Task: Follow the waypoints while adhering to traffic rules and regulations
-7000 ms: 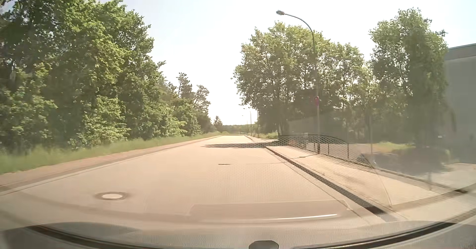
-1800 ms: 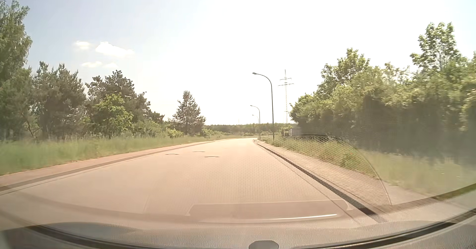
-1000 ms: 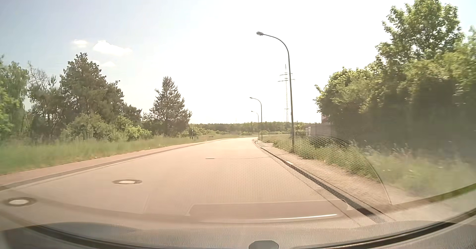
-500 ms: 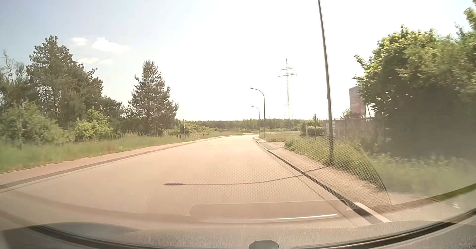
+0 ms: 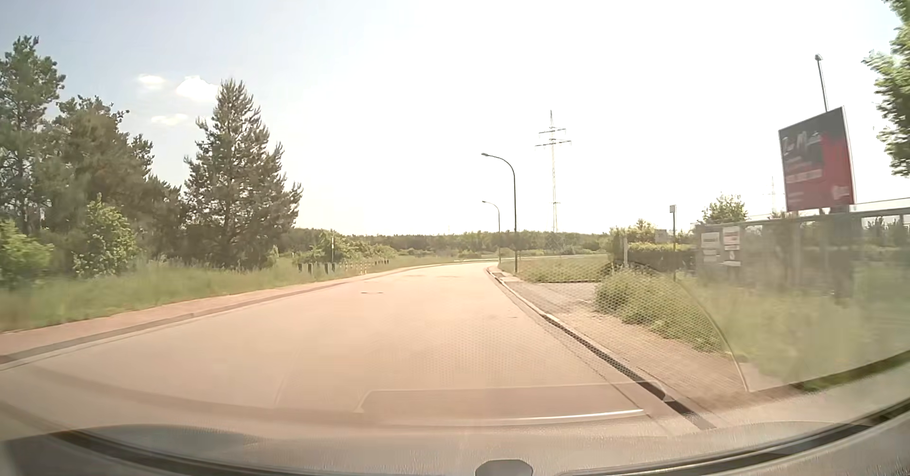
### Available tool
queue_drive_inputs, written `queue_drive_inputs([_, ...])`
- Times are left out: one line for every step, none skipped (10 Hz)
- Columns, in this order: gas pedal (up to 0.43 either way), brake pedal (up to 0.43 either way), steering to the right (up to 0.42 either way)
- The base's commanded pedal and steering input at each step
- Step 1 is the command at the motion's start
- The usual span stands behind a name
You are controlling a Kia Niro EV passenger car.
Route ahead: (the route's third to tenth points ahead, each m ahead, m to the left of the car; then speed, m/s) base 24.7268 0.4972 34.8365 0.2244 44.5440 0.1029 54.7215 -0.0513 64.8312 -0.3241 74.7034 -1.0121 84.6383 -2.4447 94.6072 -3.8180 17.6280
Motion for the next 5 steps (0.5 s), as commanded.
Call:
queue_drive_inputs([0.118, 0.0, -0.001])
queue_drive_inputs([0.118, 0.0, 0.0])
queue_drive_inputs([0.118, 0.0, -0.001])
queue_drive_inputs([0.118, 0.0, 0.0])
queue_drive_inputs([0.118, 0.0, 0.0])
